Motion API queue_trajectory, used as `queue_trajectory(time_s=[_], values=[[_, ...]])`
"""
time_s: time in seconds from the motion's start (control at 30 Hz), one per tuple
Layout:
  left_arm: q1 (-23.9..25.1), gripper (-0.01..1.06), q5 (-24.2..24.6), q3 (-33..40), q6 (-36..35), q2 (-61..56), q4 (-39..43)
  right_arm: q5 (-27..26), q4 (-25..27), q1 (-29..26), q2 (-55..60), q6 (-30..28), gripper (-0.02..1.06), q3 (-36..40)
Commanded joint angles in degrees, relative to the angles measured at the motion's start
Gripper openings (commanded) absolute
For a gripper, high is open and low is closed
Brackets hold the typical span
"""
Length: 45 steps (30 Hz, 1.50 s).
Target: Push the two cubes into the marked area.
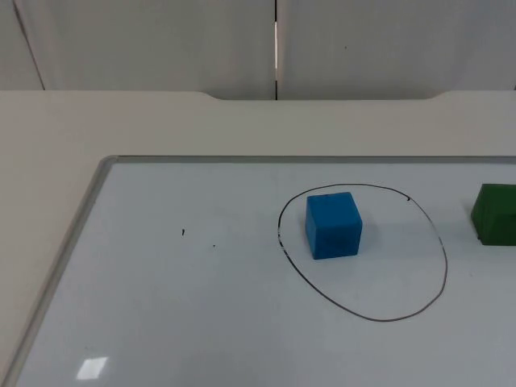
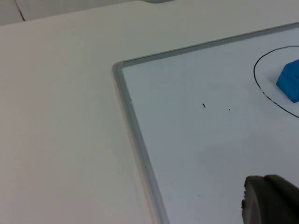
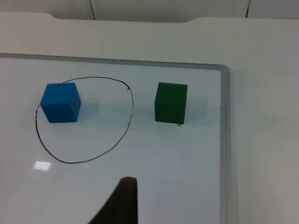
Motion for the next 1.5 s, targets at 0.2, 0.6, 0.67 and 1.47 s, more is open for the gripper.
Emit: queue_trajectory(time_s=[0.2,0.6,0.67,1.47], values=[[0.3,0.0,1.4,0.3,-0.7,-12.3,0.4,0.0,0.0,-0.3,0.0,0.0,1.05,0.1],[0.3,0.0,7.0,4.8,-0.8,-17.6,0.5,0.0,0.0,-0.3,0.0,0.0,1.05,0.1],[0.3,0.0,7.4,5.1,-0.8,-17.6,1.0,0.0,0.0,-0.3,0.0,0.0,1.05,0.1],[0.3,0.0,7.5,5.4,-2.7,-17.6,3.3,-0.3,0.1,-0.3,0.0,0.0,1.05,0.0]])
